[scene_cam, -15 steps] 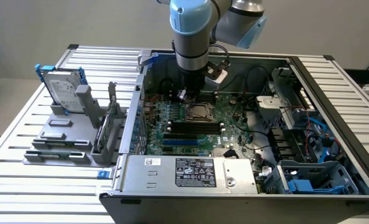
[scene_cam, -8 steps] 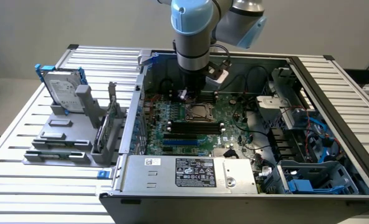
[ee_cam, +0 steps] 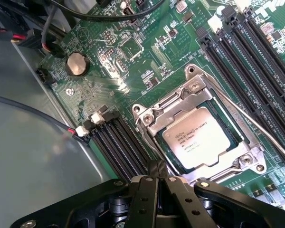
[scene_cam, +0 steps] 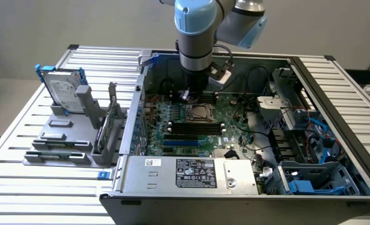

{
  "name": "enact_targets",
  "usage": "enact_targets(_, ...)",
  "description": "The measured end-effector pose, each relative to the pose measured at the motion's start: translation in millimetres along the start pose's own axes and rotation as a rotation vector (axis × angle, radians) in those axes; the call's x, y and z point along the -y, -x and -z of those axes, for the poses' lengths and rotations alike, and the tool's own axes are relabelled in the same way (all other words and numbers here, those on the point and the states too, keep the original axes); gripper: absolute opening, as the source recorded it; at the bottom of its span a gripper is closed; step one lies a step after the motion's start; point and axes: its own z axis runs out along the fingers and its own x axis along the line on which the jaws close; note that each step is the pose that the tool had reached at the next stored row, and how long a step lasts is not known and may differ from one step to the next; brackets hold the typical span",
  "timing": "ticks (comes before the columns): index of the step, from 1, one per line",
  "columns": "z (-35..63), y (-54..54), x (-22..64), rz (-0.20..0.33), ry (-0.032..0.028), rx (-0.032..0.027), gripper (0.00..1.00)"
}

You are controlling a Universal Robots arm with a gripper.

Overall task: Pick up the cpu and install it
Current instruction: 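Install the first cpu locking lever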

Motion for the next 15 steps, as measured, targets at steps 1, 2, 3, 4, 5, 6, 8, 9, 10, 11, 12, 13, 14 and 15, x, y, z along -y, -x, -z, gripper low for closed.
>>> enact_targets(1, -0.1, -0.5, -0.6, 0.0, -0.0011, 0.0009, 0.11)
enact_targets(2, -0.2, -0.9, -1.3, -0.001, -0.0023, 0.0019, 0.11)
enact_targets(3, -0.3, -1.4, -1.9, -0.001, -0.0037, 0.0031, 0.11)
enact_targets(4, -0.4, -1.9, -2.6, -0.002, -0.0053, 0.0043, 0.11)
enact_targets(5, -0.4, -2.3, -3.2, -0.002, -0.0068, 0.0056, 0.11)
enact_targets(6, -0.5, -2.8, -3.8, -0.003, -0.0082, 0.0068, 0.11)
enact_targets(8, -0.7, -3.6, -5.0, -0.003, -0.0107, 0.0088, 0.11)
enact_targets(9, -0.7, -4.0, -5.5, -0.004, -0.0121, 0.01, 0.11)
enact_targets(10, -0.8, -4.4, -6.1, -0.004, -0.0134, 0.011, 0.11)
enact_targets(11, -0.9, -4.9, -6.7, -0.004, -0.0148, 0.0121, 0.11)
enact_targets(12, -1.0, -5.2, -7.2, -0.005, -0.0159, 0.013, 0.11)
enact_targets(13, -1.0, -5.6, -7.7, -0.005, -0.0169, 0.0139, 0.11)
enact_targets(14, -1.1, -6.0, -8.3, -0.005, -0.018, 0.0147, 0.11)
enact_targets(15, -1.2, -6.4, -8.8, -0.006, -0.0191, 0.0155, 0.11)
